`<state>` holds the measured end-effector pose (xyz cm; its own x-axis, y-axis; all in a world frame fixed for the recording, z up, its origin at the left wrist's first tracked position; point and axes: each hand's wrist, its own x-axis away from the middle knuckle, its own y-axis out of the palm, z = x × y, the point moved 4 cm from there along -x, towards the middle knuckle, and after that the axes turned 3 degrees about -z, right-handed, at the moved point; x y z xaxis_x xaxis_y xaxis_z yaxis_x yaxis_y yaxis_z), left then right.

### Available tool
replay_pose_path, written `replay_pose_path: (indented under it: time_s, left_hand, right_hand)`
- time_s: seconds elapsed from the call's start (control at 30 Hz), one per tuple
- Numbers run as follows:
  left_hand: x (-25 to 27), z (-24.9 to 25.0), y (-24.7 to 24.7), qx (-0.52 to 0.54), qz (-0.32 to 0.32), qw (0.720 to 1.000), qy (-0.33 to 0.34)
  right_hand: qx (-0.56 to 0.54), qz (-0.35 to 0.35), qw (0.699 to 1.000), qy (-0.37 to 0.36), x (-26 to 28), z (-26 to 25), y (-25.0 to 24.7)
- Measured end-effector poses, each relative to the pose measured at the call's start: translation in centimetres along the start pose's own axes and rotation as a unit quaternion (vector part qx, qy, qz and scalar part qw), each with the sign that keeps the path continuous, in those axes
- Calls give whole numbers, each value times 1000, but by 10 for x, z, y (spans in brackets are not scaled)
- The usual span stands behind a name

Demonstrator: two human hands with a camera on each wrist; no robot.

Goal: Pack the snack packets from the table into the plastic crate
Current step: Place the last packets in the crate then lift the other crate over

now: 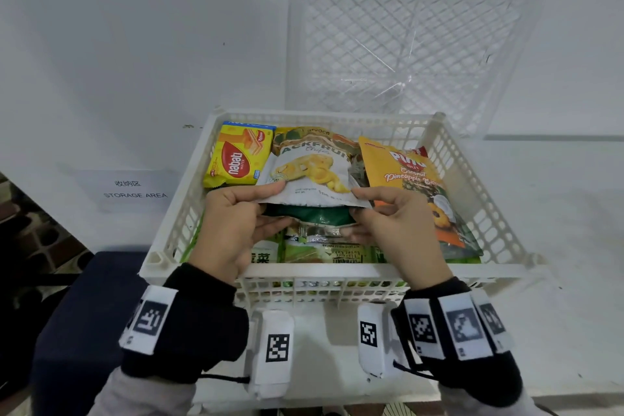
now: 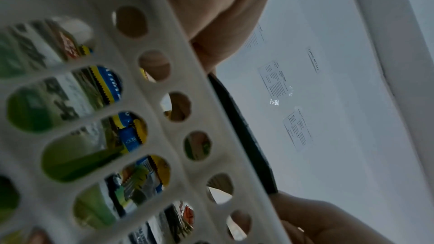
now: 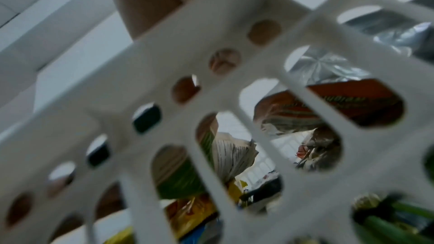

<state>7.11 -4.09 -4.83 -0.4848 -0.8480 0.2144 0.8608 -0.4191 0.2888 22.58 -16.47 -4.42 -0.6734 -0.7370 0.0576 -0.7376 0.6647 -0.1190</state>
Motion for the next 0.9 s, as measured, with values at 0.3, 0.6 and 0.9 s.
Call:
replay_pose_path:
  time_s: [0.3,0.6,0.9]
  left_hand:
    - [3,-3,4,-42,-62,996,-42]
    - [4,1,9,-12,-187,972,-145]
    - [-4,-2,3,-13,-118,987,-107]
  right_hand:
    - [-138,-79,980,119,-6,1,0]
    - [-47,-64,989,126,-13,9,7]
    - [10,-79,987,137,-19,14,5]
